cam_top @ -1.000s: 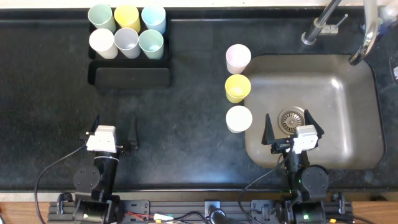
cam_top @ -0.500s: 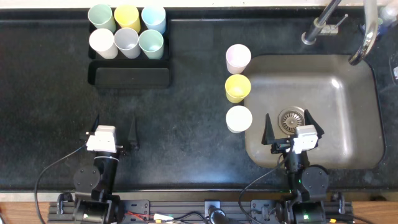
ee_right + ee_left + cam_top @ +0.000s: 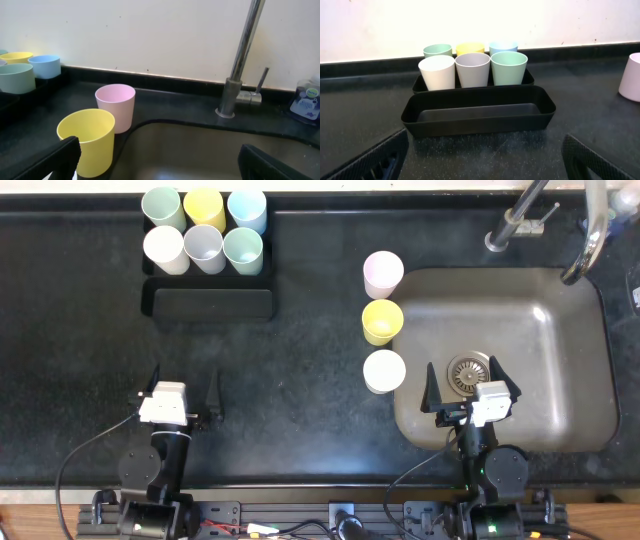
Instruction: Store Cups
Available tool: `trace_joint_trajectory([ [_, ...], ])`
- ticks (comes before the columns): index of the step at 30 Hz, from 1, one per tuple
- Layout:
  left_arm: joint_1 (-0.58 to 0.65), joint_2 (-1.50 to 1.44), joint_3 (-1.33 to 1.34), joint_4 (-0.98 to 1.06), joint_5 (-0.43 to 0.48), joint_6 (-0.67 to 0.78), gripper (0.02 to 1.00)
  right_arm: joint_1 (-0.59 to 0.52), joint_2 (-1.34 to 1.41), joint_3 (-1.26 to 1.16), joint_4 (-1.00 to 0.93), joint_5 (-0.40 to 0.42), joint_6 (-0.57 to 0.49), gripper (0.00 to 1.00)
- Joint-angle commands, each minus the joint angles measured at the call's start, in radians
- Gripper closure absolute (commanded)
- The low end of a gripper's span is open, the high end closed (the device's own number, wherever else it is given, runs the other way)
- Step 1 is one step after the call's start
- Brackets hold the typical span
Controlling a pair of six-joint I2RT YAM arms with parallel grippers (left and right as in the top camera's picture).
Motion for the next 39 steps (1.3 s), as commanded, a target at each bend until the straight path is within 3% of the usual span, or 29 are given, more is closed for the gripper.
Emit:
trace_joint_trajectory([
  [1, 0.001, -0.008, 0.001, -0.002, 0.003, -0.013, 0.018, -0.002, -0.011, -0.013, 0.005, -0.004, -0.003, 0.005],
  [5, 0.001, 0.108, 0.091, -0.003, 0.003, -0.100, 0.018, -0.002, -0.011, -0.013, 0.005, -0.004, -0.003, 0.007],
  [9, 0.001, 0.488, 0.389, -0.034, 0.069, -0.204, 0.018, -0.002, -0.011, -0.013, 0.005, -0.004, -0.003, 0.003],
  [13, 0.001, 0.873, 0.811, -0.216, 0.209, -0.277, 0.020, -0.002, -0.011, -0.013, 0.005, -0.004, -0.003, 0.003],
  [16, -0.018, 1.164, 1.197, -0.487, 0.279, -0.279, 0.018, -0.002, -0.011, -0.013, 0.005, -0.004, -0.003, 0.003],
  [19, -0.118, 1.539, 1.734, -0.839, 0.249, -0.334, 0.018, -0.002, -0.011, -0.013, 0.005, -0.004, -0.003, 0.005],
  [26, -0.364, 2.080, 2.417, -1.213, 0.127, -0.464, 0.018, -0.002, -0.011, -0.013, 0.005, -0.004, -0.003, 0.003],
  [32, -0.510, 2.304, 2.546, -1.221, 0.054, -0.578, 0.018, -0.002, -0.011, -0.013, 0.005, -0.004, -0.003, 0.003],
  [39, -0.544, 2.393, 2.546, -1.221, 0.039, -0.716, 0.018, -0.002, -0.011, -0.013, 0.005, -0.004, -0.003, 0.003],
])
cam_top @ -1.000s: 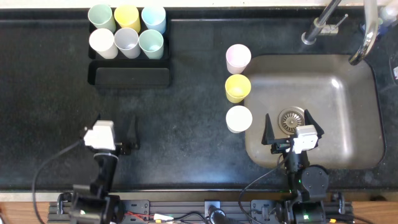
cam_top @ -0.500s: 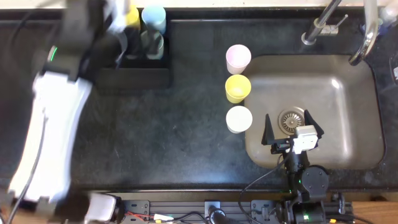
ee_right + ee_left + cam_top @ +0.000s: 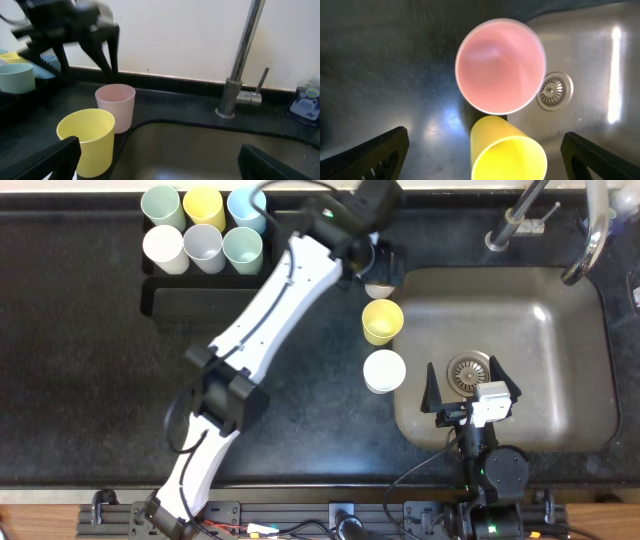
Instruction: Store Cups
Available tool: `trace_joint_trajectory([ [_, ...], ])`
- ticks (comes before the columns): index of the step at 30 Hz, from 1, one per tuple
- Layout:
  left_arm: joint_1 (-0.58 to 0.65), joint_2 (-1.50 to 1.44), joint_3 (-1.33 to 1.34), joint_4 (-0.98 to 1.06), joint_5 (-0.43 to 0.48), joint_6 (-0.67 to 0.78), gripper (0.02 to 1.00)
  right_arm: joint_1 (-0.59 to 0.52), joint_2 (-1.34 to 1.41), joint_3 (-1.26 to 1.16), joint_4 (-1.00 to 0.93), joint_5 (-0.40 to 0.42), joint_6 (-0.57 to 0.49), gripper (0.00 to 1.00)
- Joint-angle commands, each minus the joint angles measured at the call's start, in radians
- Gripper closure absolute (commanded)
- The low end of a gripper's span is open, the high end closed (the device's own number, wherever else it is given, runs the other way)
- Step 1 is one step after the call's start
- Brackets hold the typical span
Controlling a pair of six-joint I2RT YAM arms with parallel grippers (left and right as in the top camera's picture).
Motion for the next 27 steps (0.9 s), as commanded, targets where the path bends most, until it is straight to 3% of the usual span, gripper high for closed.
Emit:
trace_joint_trajectory([
  [1, 0.013, 0.010, 0.044, 0.001, -0.040, -0.129, 0.018, -0.002, -0.007, -0.013, 0.005, -0.003, -0.003, 0.003],
  [8, 0.019, 0.037, 0.044, 0.014, -0.066, -0.178, 0.018, -0.002, -0.007, -0.013, 0.005, -0.003, -0.003, 0.003],
  [27, 0.050, 0.128, 0.044, 0.018, -0.034, -0.237, 0.018, -0.002, -0.007, -0.013, 0.005, -0.003, -0.003, 0.003],
])
